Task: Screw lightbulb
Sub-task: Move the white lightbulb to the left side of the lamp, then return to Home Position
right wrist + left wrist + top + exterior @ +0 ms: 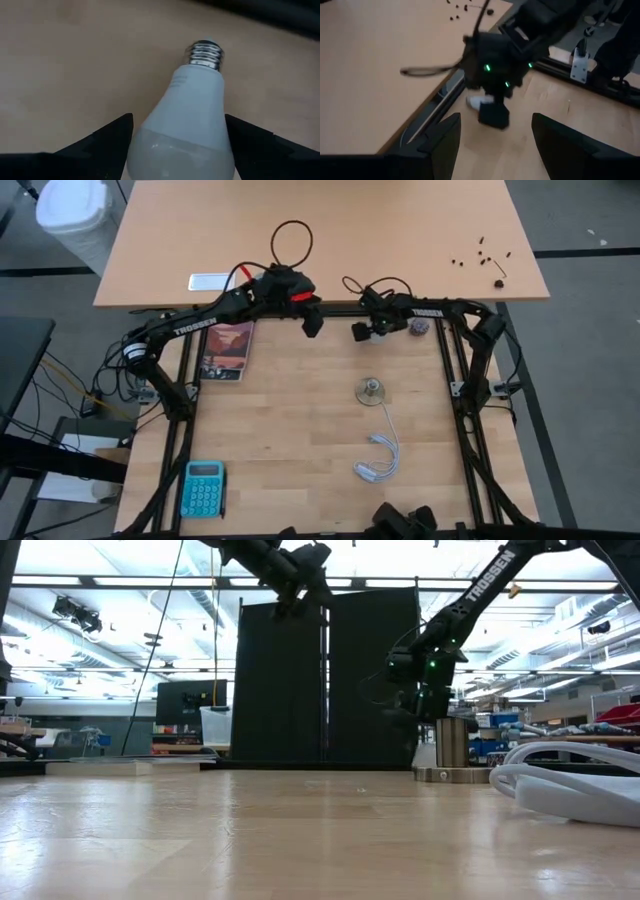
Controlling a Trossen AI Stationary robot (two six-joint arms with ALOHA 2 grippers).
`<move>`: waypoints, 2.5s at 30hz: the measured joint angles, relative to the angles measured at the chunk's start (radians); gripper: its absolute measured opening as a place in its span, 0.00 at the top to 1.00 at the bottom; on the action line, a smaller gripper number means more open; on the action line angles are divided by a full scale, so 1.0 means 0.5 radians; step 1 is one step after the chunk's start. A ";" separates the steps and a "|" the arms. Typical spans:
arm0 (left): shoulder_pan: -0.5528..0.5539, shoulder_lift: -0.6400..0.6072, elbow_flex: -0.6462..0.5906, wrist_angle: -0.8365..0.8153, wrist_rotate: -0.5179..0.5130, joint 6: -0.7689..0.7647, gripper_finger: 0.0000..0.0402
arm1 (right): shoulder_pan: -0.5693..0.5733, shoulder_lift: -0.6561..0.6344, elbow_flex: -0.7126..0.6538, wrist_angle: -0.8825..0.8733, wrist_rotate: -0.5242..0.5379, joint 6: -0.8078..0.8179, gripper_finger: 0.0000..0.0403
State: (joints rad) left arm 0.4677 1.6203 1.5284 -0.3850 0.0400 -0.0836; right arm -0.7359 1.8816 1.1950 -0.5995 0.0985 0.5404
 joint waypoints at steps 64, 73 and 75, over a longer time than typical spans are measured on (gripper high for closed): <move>-0.104 -0.382 0.000 0.021 -0.673 0.318 0.38 | 1.165 -0.015 0.000 0.746 -0.549 -0.543 0.24; -0.113 -0.381 0.000 -0.053 -0.268 0.186 0.38 | 1.165 -0.395 0.000 0.389 -0.428 -0.509 0.24; -0.127 -0.381 0.000 -0.052 -0.167 0.168 0.38 | 1.174 -0.525 0.000 0.315 -0.376 -0.587 0.24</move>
State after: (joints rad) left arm 0.4045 1.4296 1.5284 -0.4108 -0.0433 0.0003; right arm -0.1487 1.6189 1.1950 -0.4419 -0.0895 0.2468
